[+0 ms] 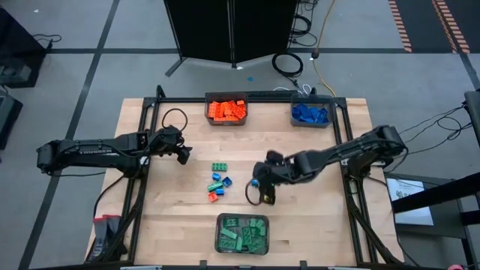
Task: Sort blocks
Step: Put the blue game piece into the top right black bin
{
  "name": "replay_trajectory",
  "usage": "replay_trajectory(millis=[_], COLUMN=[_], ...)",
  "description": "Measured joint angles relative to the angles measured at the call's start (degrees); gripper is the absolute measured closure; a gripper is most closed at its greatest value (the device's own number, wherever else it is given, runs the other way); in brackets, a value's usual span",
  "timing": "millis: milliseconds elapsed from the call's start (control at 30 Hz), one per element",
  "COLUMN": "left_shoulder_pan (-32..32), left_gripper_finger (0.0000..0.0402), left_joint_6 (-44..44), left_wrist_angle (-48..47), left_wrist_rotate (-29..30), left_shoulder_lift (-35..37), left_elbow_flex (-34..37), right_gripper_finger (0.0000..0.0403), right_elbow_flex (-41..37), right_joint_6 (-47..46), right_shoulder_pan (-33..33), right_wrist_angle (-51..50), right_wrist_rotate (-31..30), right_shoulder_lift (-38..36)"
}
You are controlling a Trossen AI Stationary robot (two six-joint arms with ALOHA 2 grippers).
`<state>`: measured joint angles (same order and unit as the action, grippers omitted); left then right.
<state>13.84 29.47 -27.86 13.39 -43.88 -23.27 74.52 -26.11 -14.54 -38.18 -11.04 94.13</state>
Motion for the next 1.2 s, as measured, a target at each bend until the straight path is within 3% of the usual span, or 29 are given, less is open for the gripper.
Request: replay_trajectory(millis=[200,400,533,900,1200], left_shoulder_pan=[0.01,0.01,0.01,0.01,0.01], left_gripper_finger=[0.0132,0.0132,0.0132,0.0132,0.0132], left_joint_6=[0.08,0.09,-0.16,-0.26,-0.21], left_wrist_angle=[-0.14,-0.15,-0.13,-0.13,-0.19], left_wrist_rotate=[0.02,0.02,0.04,0.06,0.06], left_shoulder_lift=[0.0,0.0,0.0,0.02,0.01], left_elbow_flex=[0.0,0.0,0.0,0.0,0.0], right_gripper_finger=[0.0171,0.017,0.017,0.017,0.0188], right_elbow_flex=[-0.01,-0.02,-0.02,0.04,0.22], right_joint_6=[7.09,8.57,10.2,10.05,7.78], right_shoulder_pan=[5.02,8.05,8.67,10.41,10.46], right_wrist_angle=[0.19,2.14,2.63,5.57,4.92], right_wrist_rotate=[-0.3,5.3,5.44,11.6,11.89], right_shoulder_lift=[2.49,6.65,9.82,18.11,21.44])
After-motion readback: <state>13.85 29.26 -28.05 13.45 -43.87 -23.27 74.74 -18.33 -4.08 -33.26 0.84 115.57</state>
